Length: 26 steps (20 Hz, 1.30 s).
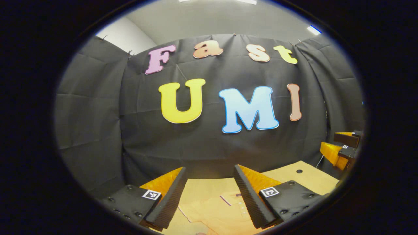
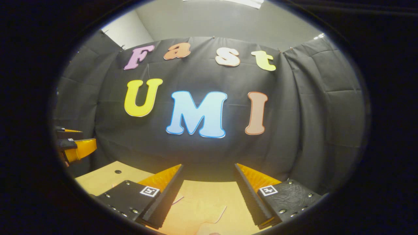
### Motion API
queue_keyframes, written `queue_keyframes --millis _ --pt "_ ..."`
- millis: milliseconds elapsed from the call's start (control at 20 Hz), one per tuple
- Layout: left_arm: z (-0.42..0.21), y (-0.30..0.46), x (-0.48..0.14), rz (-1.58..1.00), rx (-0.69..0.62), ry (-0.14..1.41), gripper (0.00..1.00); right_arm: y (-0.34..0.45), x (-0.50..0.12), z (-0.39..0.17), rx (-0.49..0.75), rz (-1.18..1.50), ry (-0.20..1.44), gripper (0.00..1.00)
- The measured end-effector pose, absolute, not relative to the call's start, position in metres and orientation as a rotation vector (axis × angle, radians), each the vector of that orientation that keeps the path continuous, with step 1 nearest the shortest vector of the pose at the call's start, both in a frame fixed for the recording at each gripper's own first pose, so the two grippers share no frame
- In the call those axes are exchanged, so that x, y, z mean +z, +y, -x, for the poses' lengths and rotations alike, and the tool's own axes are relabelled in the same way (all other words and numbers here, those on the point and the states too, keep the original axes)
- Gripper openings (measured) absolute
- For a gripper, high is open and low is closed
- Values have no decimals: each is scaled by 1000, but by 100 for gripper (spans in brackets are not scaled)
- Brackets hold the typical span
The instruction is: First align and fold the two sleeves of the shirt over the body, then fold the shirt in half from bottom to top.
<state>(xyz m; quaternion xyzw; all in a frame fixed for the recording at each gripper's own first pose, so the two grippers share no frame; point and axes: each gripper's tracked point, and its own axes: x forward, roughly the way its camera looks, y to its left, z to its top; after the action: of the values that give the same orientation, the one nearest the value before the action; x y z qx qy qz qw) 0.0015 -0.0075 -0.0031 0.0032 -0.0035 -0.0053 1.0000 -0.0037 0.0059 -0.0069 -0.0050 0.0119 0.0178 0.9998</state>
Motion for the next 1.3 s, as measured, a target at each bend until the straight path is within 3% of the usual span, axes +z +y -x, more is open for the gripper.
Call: queue_keyframes --millis 600,900,950,1000,1100,1150,1300 --pt "1 -6 -3 -10 4 -14 98 6 -53 -24 62 3 129 95" --pt "3 -2 -1 -25 28 -21 91 2 -125 -53 77 -11 279 96" --pt "3 -1 -2 -27 35 -18 94 2 -136 -56 81 -14 302 96" --pt "5 2 -3 -28 41 -15 91 0 -147 -62 77 -17 324 96" --pt "7 10 -8 -30 52 -5 98 -4 -170 -70 69 -22 366 96" --pt "8 13 -10 -32 58 -1 94 -6 -182 -74 66 -25 389 96" --pt "9 18 -11 -42 77 11 98 -10 -215 -86 60 -43 462 96"
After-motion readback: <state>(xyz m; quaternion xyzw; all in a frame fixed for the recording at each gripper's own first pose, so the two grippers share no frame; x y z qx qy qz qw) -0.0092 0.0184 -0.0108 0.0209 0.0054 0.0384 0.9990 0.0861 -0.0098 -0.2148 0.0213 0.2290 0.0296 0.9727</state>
